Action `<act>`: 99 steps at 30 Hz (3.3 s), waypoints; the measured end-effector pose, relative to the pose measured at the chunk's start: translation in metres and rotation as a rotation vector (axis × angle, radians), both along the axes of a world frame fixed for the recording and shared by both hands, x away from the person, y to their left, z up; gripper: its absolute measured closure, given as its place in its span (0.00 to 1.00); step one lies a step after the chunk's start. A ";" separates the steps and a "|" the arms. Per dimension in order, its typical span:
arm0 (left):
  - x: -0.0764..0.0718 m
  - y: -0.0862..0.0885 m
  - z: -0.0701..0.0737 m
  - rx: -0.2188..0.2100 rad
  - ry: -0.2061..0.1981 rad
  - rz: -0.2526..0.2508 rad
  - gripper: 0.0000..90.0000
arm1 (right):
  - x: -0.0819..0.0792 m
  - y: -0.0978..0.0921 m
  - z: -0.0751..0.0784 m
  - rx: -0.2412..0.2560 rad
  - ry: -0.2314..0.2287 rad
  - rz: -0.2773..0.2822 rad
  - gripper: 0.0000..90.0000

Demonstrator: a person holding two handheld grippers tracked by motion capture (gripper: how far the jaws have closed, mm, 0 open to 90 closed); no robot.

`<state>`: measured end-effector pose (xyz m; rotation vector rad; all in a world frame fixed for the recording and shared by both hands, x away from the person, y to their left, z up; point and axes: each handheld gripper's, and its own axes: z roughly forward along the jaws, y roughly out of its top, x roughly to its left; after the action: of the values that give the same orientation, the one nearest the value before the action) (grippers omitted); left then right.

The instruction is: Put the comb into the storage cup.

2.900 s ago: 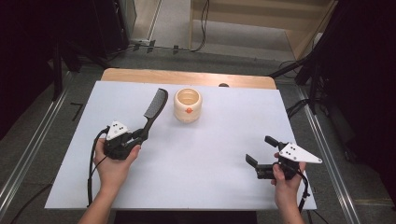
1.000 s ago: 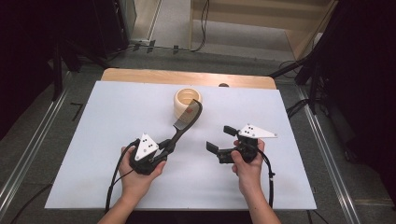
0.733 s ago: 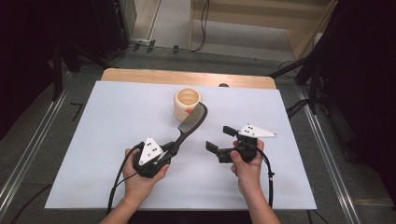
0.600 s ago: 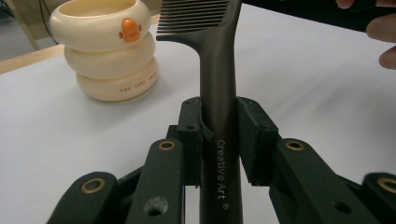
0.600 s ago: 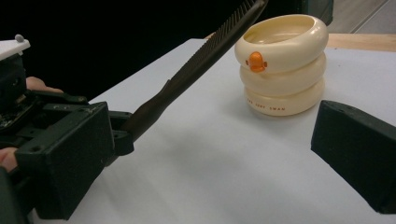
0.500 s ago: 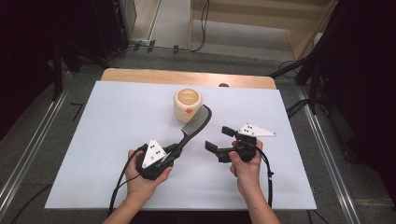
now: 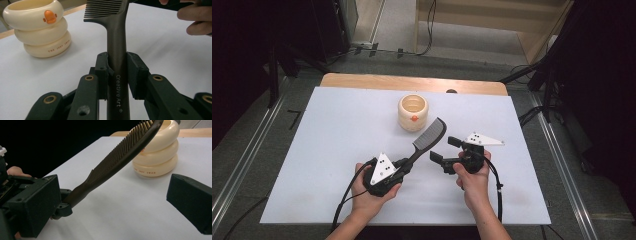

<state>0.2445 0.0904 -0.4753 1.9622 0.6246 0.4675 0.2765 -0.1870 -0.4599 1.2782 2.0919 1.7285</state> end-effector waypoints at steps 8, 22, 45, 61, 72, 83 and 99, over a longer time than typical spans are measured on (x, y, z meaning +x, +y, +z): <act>-0.003 -0.005 -0.002 0.014 -0.010 -0.022 0.80 | 0.002 0.001 -0.003 0.006 0.019 0.000 0.00; -0.009 -0.013 -0.005 0.025 -0.025 -0.063 0.80 | 0.004 0.001 -0.007 0.030 0.049 0.009 0.00; -0.011 -0.018 -0.010 0.058 -0.042 -0.081 0.80 | 0.005 0.003 -0.014 0.106 0.144 -0.036 0.59; -0.009 -0.020 -0.013 0.031 -0.022 -0.094 0.74 | 0.001 -0.003 -0.017 0.328 0.196 0.051 0.93; 0.006 0.015 0.001 -0.178 0.022 -0.072 0.17 | -0.008 -0.006 -0.005 0.225 0.047 0.007 0.93; 0.014 0.057 0.004 -0.244 0.034 -0.017 0.00 | -0.012 -0.006 0.002 0.159 -0.025 -0.005 0.93; 0.009 0.108 0.000 -0.221 0.009 0.076 0.00 | -0.012 0.002 0.011 0.076 -0.090 0.005 0.93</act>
<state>0.2540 0.1986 -0.4757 1.7368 0.7273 0.4173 0.2645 -0.1848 -0.4492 1.1920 2.0001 1.8484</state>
